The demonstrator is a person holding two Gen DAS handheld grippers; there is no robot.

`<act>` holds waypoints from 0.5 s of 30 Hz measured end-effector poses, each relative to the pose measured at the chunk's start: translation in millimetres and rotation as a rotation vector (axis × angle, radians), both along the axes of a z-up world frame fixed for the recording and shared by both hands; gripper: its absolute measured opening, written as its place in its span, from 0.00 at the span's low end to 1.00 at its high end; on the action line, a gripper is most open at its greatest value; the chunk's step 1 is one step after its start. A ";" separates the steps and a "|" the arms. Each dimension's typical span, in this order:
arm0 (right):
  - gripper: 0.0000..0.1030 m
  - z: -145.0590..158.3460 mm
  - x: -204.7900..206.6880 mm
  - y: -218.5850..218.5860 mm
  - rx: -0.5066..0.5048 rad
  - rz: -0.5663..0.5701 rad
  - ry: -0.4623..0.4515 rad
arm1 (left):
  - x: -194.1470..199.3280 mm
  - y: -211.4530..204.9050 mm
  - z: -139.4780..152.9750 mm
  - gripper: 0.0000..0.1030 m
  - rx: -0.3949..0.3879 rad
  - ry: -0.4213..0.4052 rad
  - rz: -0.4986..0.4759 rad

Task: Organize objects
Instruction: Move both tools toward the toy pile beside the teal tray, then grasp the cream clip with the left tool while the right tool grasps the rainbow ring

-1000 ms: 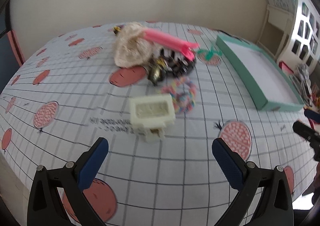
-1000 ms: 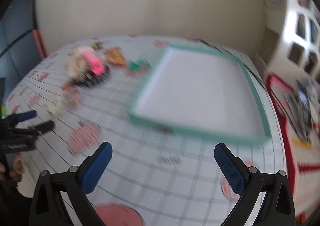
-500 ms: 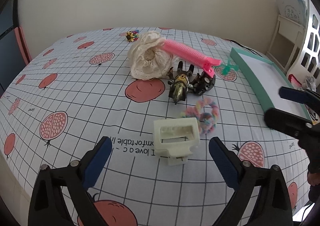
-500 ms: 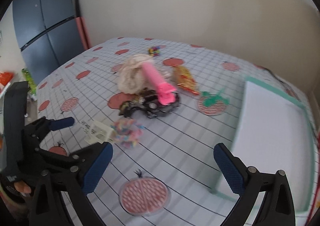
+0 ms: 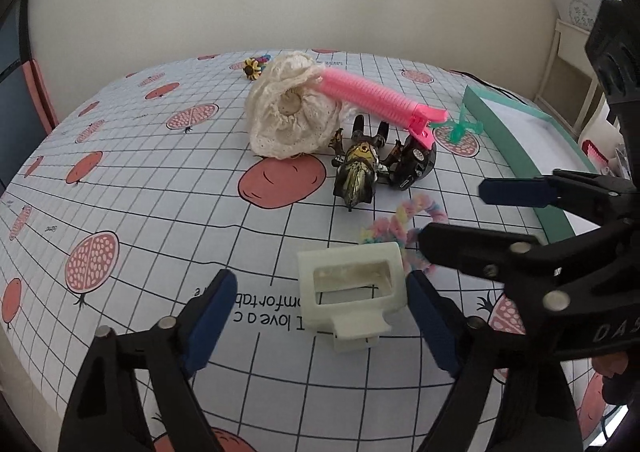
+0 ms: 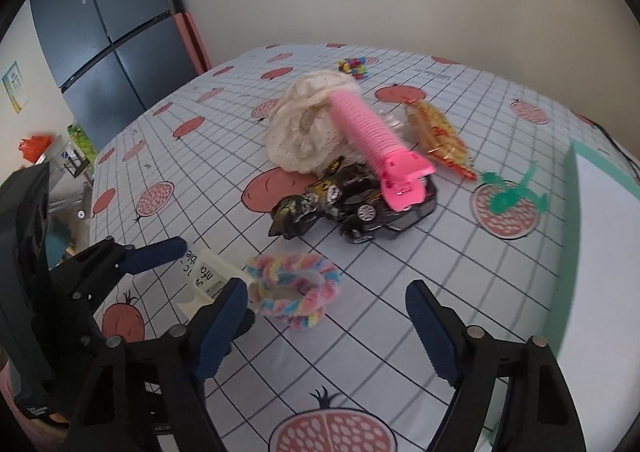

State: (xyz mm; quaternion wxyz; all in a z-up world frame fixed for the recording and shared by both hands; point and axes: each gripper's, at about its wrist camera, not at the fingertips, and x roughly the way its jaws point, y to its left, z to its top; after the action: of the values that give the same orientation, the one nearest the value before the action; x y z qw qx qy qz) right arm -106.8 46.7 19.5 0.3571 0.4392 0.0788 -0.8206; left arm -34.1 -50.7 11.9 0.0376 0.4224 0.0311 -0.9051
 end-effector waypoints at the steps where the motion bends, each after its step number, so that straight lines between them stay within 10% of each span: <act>1: 0.78 -2.1 -0.9 -1.8 0.001 0.003 -0.006 | -1.0 0.0 -1.1 0.83 0.002 -0.002 -0.001; 15: 0.53 -14.2 -6.3 -13.3 -0.028 0.035 -0.062 | -5.5 -0.3 -6.4 0.63 0.029 -0.009 -0.009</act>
State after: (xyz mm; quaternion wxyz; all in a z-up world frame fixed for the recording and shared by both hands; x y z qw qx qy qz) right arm -113.0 33.5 5.3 0.3798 0.4580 0.0636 -0.8012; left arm -39.7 -51.0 5.5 0.0275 0.4269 0.0420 -0.9029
